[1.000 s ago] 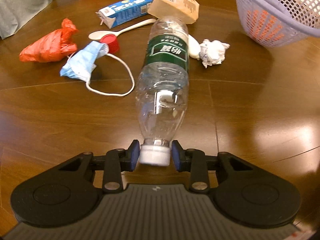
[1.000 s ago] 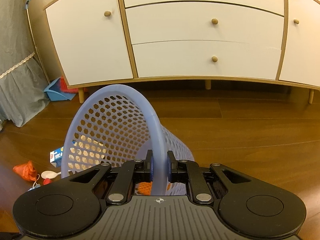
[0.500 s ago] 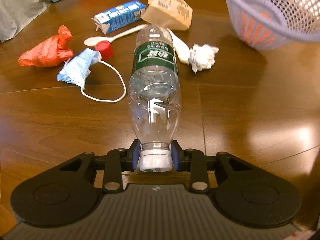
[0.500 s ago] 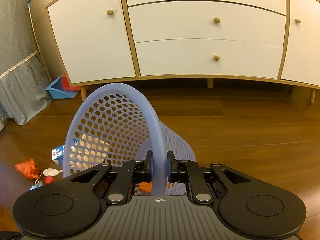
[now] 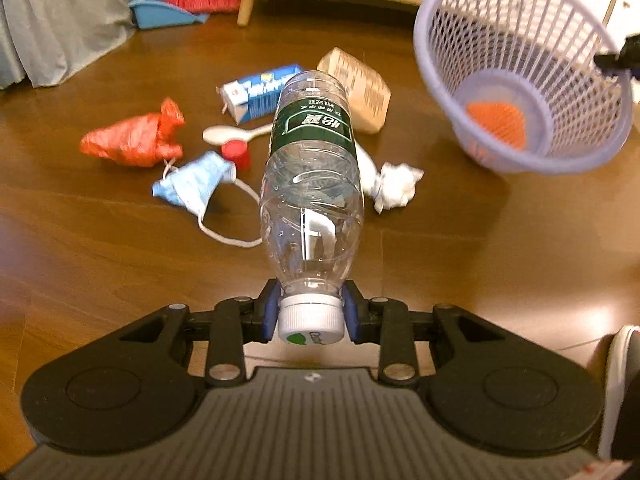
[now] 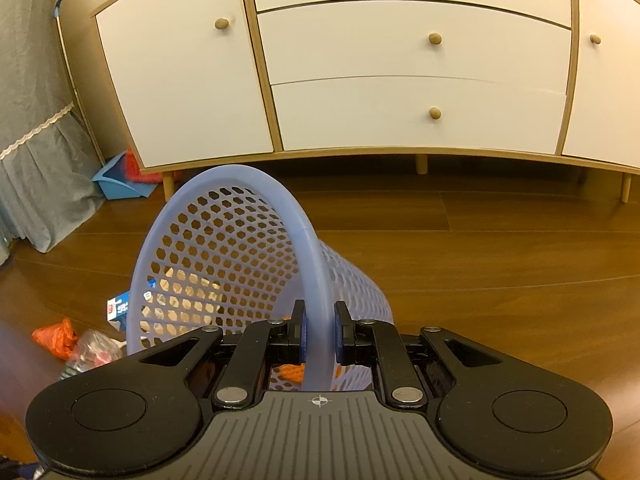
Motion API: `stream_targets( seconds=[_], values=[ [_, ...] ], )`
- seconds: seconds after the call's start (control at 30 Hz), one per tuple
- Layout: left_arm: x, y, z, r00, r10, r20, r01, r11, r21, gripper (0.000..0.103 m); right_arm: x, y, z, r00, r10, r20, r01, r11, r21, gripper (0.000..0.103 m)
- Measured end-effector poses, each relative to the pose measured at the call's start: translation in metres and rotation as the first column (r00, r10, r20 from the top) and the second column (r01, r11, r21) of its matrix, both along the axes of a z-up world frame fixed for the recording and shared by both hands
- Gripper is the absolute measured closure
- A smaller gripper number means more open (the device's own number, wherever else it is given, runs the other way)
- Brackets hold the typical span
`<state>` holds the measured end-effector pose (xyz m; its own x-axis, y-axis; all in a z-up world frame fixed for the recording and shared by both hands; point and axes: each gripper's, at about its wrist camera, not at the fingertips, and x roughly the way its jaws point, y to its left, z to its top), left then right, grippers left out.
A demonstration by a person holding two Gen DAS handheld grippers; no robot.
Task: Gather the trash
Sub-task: 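Lift the bottle with the left gripper into the wastebasket held by the right gripper and release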
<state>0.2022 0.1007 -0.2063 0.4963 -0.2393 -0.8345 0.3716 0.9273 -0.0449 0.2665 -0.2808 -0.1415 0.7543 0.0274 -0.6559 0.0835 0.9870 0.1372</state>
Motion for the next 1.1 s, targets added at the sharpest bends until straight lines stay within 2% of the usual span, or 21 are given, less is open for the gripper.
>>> stream_targets(
  seconds=[0.23,0.5,0.77,1.1],
  values=[
    [-0.007,-0.011,0.037,0.997,-0.037,0.066,0.04,0.998,-0.043,0.075,0.0,0.0,0.0,1.0,0.003,0.0,-0.003,1.0,-0.001,0.094],
    [-0.018,-0.032,0.061,0.988,-0.106,0.11,0.114,0.991,-0.074,0.075,-0.001,-0.004,0.0,1.0,0.003,-0.001,-0.003,1.0,0.004,0.094],
    [-0.023,-0.063,0.066,0.974,-0.196,0.115,0.207,0.974,-0.091,0.075,-0.002,-0.005,0.0,1.0,0.008,-0.001,-0.008,1.0,0.003,0.094],
    [-0.004,-0.089,0.061,0.959,-0.265,0.099,0.275,0.955,-0.109,0.075,-0.001,-0.006,0.0,1.0,0.005,-0.002,-0.005,1.0,0.003,0.094]
  ],
)
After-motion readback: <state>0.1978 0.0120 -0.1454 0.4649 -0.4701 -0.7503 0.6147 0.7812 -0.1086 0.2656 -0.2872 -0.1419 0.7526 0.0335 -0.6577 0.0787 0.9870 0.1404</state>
